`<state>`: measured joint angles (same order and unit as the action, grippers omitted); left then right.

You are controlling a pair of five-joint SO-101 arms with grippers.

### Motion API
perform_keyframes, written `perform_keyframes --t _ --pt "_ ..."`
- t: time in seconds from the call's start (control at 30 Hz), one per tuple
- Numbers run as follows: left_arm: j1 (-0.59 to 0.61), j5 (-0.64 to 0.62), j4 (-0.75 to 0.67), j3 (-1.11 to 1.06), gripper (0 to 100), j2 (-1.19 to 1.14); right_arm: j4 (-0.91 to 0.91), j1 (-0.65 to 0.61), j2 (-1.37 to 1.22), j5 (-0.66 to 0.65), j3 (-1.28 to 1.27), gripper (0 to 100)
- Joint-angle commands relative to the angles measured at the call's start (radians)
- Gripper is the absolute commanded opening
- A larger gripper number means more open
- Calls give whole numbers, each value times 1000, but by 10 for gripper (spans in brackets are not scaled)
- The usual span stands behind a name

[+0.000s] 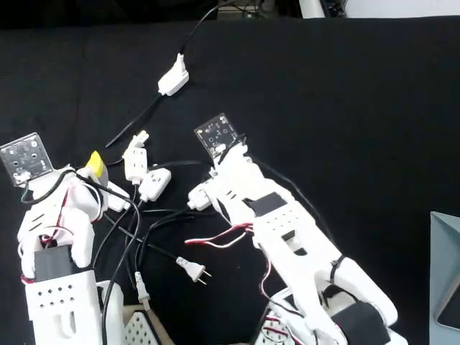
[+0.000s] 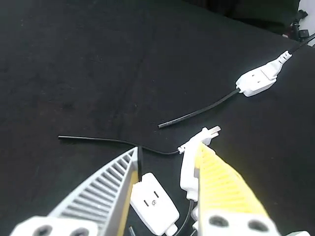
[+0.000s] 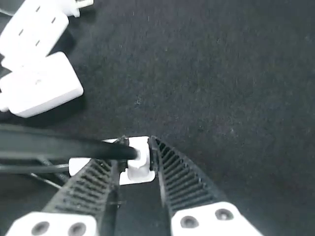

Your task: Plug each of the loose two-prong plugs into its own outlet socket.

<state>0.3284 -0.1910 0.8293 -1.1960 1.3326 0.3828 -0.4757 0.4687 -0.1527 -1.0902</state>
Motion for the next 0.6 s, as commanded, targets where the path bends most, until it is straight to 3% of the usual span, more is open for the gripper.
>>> perform_keyframes --t 0.0,0.57 --pt "8 -6 0 5 188 12 -20 14 -5 8 5 12" --pt "8 0 -3 -10 188 12 -97 14 -7 8 -54 12"
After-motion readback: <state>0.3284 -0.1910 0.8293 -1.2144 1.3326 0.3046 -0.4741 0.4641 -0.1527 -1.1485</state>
